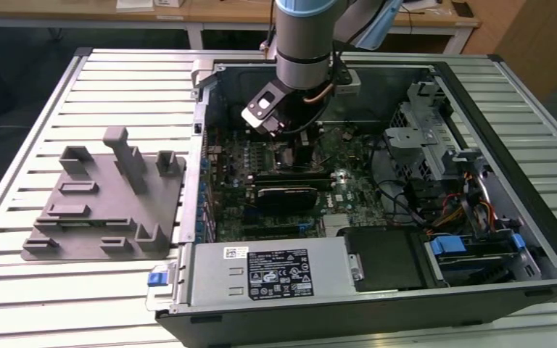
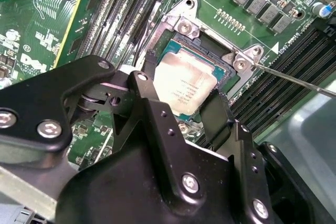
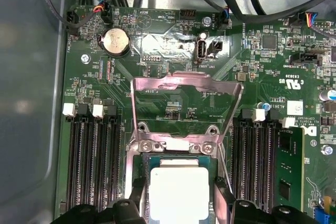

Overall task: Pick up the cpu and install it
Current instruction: 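Place the cpu into insertion slot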

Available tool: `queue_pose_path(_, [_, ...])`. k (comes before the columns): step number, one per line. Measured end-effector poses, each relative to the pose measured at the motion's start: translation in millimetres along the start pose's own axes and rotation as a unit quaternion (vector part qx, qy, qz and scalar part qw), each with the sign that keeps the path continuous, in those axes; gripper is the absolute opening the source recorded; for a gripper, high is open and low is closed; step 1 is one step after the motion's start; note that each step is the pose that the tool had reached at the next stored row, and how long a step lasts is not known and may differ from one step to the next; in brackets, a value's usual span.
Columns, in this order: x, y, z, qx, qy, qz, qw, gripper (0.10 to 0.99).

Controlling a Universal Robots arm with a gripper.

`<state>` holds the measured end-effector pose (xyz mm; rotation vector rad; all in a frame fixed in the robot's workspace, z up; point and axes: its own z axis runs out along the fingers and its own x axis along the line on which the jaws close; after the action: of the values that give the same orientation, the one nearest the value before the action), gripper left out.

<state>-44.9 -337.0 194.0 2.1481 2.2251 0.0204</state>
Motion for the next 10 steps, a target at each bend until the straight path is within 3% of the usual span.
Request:
queue_pose_path(5, [-0.1, 0.0, -0.3, 0.0002, -0.0003, 0.000, 1.0000, 0.596])
queue_pose_path(6, [-0.1, -0.1, -0.3, 0.0002, -0.0003, 0.000, 1.0000, 0.533])
queue_pose_path(10, [-0.1, 0.0, -0.3, 0.0001, -0.0001, 0.000, 1.0000, 0.529])
